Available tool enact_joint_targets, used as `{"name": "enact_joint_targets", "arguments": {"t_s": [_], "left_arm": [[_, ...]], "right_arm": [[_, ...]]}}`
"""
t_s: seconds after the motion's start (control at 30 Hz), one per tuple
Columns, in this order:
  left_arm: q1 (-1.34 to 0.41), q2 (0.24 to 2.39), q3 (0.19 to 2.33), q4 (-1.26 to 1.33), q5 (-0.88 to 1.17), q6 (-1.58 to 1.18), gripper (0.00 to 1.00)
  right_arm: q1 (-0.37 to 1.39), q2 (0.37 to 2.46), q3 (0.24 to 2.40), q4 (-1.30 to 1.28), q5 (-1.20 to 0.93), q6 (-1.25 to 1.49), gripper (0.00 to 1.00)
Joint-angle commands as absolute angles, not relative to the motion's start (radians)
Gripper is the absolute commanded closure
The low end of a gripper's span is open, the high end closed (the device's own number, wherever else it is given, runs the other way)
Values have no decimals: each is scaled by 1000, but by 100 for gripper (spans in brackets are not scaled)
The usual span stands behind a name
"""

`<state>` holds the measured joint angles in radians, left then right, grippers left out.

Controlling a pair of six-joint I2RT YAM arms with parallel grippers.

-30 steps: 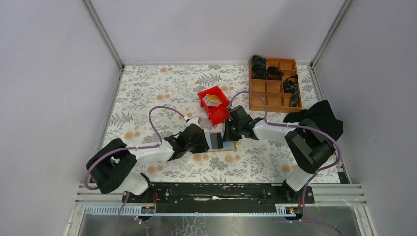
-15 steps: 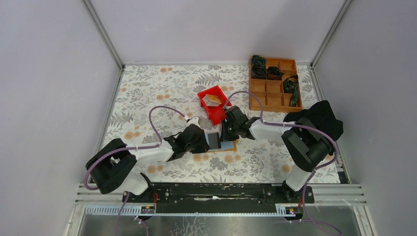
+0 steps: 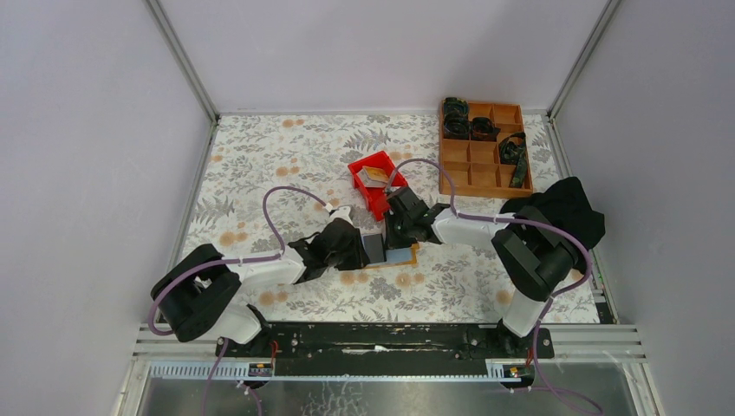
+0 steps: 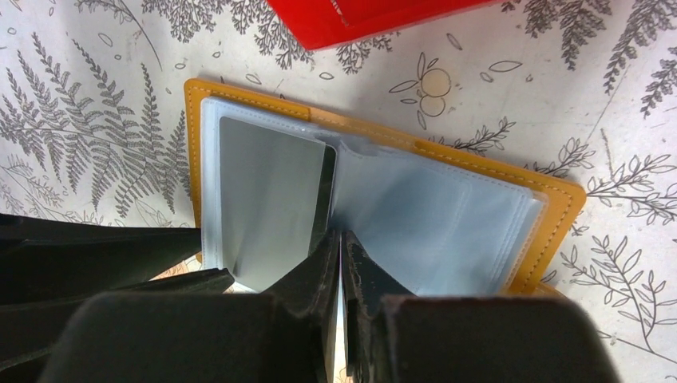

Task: Put the credit cards into the card holder
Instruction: Insert the credit card into the card holder.

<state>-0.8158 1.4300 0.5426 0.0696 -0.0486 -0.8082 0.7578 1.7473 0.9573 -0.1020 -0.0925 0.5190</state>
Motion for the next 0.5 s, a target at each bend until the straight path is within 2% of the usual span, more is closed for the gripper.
{"name": "enact_joint_targets", "arguments": {"t_s": [0.0,0.47], "left_arm": [[-802,1432,526,61,-37,-779,61],[-778,1450,512,104,1,-776,61]], "right_arm": [[797,1755,1004,-164,-72,502,90],[828,1781,1065,-203,-70,502,89]]}}
